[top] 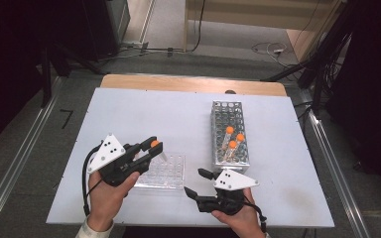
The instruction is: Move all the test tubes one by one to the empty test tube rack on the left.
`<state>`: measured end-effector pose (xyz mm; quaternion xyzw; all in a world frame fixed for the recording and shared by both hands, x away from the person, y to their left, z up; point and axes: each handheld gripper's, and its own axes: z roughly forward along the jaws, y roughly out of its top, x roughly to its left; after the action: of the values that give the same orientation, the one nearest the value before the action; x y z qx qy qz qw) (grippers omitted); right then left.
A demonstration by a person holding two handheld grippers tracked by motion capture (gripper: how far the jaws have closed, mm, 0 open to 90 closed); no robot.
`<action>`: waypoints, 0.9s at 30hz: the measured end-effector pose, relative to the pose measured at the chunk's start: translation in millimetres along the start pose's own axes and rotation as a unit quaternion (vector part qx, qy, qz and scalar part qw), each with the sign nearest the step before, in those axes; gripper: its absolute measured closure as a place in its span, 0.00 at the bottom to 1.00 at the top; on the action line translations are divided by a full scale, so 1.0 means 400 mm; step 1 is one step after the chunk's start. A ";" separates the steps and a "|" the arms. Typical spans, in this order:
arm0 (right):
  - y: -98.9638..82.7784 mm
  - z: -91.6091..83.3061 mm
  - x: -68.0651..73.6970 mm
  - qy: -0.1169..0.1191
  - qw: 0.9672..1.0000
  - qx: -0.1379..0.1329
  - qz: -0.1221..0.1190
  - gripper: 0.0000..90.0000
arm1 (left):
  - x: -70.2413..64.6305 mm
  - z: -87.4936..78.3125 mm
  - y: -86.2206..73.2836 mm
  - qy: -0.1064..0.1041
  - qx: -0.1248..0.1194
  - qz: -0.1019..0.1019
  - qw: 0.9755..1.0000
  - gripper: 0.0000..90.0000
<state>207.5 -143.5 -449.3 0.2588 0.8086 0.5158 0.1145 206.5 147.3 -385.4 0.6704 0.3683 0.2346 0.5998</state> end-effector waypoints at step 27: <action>-0.002 -0.005 -0.005 0.001 1.000 0.000 0.001 0.33 | 0.061 -0.010 -0.028 0.084 0.048 0.034 0.995 0.79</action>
<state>208.0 -146.5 -449.2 0.2588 0.8084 0.5163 0.1136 216.2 168.6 -398.9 0.6887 0.4051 0.2919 0.5257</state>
